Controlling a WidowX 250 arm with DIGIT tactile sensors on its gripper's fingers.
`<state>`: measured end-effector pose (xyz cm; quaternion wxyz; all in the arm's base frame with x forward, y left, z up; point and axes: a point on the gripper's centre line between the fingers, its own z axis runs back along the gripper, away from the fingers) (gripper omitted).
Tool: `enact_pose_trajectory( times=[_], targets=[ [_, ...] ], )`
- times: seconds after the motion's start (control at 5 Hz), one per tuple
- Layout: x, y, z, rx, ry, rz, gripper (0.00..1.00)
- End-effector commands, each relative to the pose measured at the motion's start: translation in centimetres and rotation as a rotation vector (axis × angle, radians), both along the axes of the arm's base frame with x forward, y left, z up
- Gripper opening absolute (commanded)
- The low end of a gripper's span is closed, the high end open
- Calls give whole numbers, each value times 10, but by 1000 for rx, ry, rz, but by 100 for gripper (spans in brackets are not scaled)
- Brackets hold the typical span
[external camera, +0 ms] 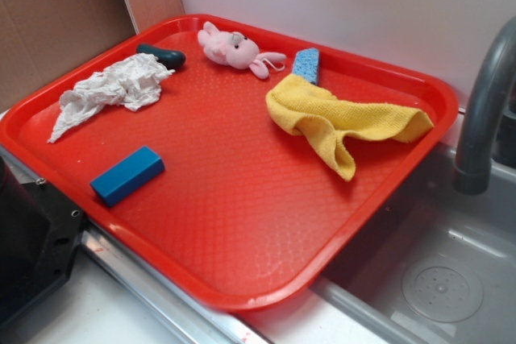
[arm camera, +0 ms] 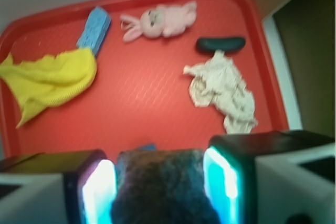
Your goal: Grab the rock.
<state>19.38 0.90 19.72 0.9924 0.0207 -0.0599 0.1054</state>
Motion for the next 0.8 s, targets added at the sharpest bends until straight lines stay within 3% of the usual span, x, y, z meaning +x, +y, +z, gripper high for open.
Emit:
enact_pose_trajectory(
  times=[0.0, 0.6],
  targets=[
    [16, 8, -1, -4, 3, 24, 0],
    [1, 10, -4, -19, 17, 49, 0]
  ],
)
